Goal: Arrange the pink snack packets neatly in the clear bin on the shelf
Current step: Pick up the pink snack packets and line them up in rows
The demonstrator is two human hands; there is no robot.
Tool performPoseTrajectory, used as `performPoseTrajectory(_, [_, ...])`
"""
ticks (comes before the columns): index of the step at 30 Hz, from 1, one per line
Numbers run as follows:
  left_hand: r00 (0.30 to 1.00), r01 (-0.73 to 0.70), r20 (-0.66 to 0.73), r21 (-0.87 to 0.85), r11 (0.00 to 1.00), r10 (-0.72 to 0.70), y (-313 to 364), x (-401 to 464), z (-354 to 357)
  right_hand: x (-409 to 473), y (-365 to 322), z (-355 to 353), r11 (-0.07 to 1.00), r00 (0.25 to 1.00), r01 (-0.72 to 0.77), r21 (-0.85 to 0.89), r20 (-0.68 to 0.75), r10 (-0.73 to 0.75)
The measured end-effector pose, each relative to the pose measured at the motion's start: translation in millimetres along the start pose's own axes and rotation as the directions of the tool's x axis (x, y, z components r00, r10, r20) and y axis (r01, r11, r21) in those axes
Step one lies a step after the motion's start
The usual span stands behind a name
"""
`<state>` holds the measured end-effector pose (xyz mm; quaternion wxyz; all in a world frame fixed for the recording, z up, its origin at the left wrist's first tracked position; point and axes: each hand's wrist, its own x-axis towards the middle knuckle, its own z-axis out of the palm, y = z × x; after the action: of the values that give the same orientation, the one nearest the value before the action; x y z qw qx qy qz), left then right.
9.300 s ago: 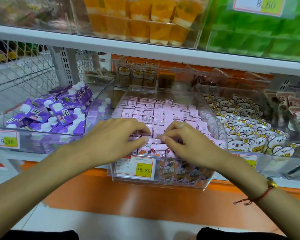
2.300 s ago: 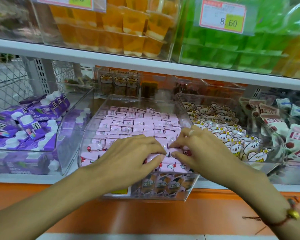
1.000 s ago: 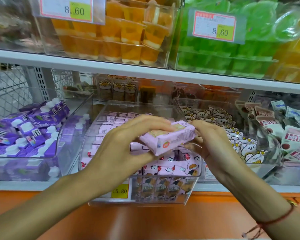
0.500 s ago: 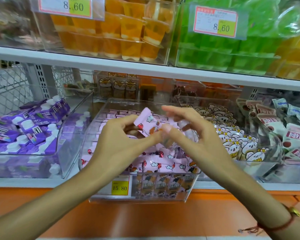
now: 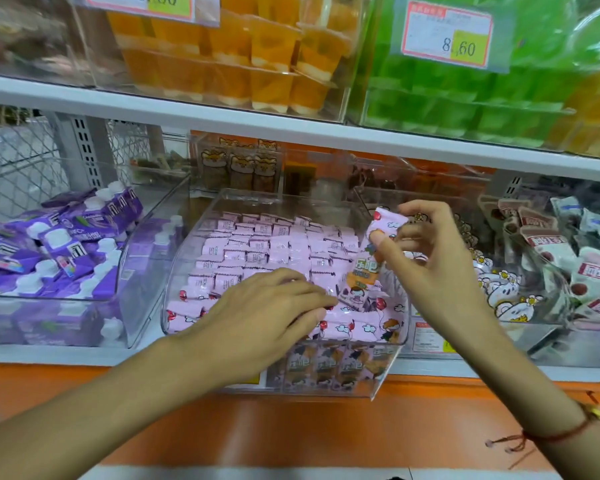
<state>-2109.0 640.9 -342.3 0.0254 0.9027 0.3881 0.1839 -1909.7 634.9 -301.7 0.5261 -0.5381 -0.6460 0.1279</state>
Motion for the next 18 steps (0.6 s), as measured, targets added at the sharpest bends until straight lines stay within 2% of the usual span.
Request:
performPoseTrajectory(4, [1.000,0.008,-0.030,0.088,0.996,-0.006,-2.7,1.1,-6.5,0.0,-0.4,-2.0,0.978,0.991,0.108,-0.178,0.099,-0.091])
performPoseTrajectory(8, [0.998,0.044,-0.056,0.108,0.993,-0.038,-1.0,1.1,-6.6,6.4,-3.9,-18.5,0.976,0.968,0.137,-0.169,0.233,-0.095])
performPoseTrajectory(10, [0.997,0.061,-0.051,0.087,0.994,-0.056,-1.0,0.6,-6.8,5.0,-1.7,-19.4,0.970,0.934,0.137,-0.200,0.351,-0.060])
performPoseTrajectory(12, [0.997,0.074,-0.043,0.075,0.994,-0.071,-1.1,0.2,-6.5,-1.5,3.8,-10.7,0.889,0.873,0.235,-0.392,0.487,-0.016])
performPoseTrajectory(14, [0.996,0.079,-0.036,0.063,0.995,-0.077,-1.2,0.1,-6.1,-8.7,7.7,0.6,0.754,0.848,0.379,-0.536,0.527,-0.052])
performPoseTrajectory(16, [0.997,0.079,-0.029,0.063,0.995,-0.078,-0.9,0.3,-5.4,-12.7,10.3,6.6,0.609,0.819,0.509,-0.608,0.560,-0.124])
performPoseTrajectory(18, [0.996,0.081,-0.033,0.071,0.994,-0.079,-0.7,0.8,-5.1,-14.0,11.8,8.1,0.544,0.781,0.574,-0.612,0.609,-0.140])
